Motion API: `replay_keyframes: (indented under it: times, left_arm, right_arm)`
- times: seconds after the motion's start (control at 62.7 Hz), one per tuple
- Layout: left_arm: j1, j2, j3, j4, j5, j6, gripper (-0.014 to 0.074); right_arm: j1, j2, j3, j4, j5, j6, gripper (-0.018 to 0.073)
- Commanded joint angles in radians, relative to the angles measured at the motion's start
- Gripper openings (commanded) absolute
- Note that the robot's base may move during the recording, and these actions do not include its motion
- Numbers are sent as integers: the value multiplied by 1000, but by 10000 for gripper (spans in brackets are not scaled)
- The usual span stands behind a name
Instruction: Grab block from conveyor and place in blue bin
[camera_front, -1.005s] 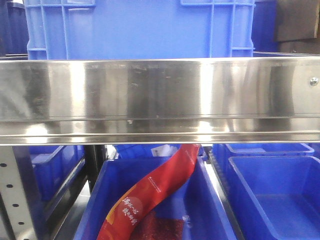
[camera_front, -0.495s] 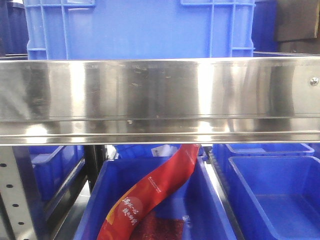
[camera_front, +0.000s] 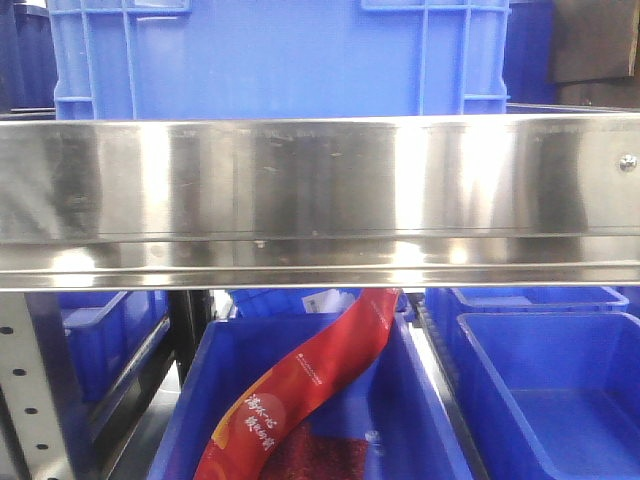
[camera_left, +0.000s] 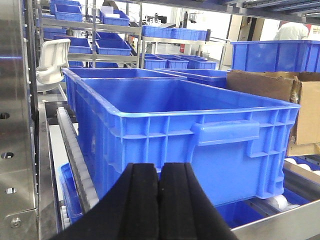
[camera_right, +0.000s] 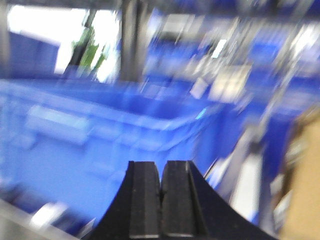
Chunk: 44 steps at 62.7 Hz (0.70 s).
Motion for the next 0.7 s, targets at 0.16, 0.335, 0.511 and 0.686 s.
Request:
replay_keyframes:
  times: [0.16,0.335,0.511,0.686]
  left_arm:
    - [4,-4,1,-8,-20,-1,-111]
    - [4,-4,1,-8,-20,-1,-111]
    - [4,-4,1,-8,-20,-1,-111]
    - [4,-4,1,-8,-20,-1,-111]
  right_arm:
    - [-203,-202,290,-36,-203,77,-162]
    - [-312,-278,394,-25,-171,77,-162]
    - [-327,-278,394,-25,28,77,-162]
    - [-327,-278,394,-221,28,77,-162]
